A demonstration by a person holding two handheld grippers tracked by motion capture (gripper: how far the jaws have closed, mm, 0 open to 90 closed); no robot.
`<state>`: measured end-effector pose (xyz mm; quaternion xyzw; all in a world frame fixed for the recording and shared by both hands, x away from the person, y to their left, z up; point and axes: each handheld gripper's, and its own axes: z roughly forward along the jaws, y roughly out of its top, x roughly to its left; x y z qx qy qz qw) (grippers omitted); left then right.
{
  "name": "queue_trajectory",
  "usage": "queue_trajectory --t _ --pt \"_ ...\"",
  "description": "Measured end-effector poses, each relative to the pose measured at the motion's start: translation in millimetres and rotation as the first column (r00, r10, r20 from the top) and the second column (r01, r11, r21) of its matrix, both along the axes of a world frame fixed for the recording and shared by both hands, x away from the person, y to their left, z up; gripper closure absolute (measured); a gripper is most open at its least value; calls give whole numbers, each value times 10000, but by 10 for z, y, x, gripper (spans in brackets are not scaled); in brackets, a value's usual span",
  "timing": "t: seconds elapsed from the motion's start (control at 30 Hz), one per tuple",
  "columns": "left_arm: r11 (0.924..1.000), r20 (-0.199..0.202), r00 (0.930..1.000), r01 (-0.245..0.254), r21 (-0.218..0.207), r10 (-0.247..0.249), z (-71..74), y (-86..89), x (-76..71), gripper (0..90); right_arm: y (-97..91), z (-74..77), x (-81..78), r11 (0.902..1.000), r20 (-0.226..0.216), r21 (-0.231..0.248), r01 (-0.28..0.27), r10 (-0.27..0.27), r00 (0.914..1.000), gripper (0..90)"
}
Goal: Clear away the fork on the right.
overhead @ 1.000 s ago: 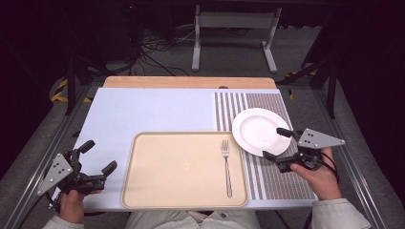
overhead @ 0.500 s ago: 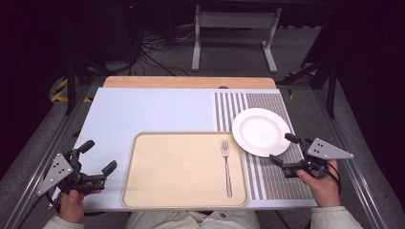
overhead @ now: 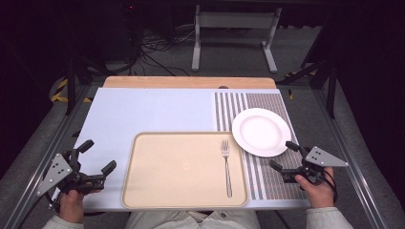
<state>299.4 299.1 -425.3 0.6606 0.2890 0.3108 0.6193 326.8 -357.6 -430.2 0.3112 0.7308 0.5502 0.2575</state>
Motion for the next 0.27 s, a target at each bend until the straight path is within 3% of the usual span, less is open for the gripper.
queue_trajectory --t 0.27 --pt "10000 -27 10000 36 -54 -36 -2 8 6 4 11 4 1 9999 95 50 116 -116 9999 47"
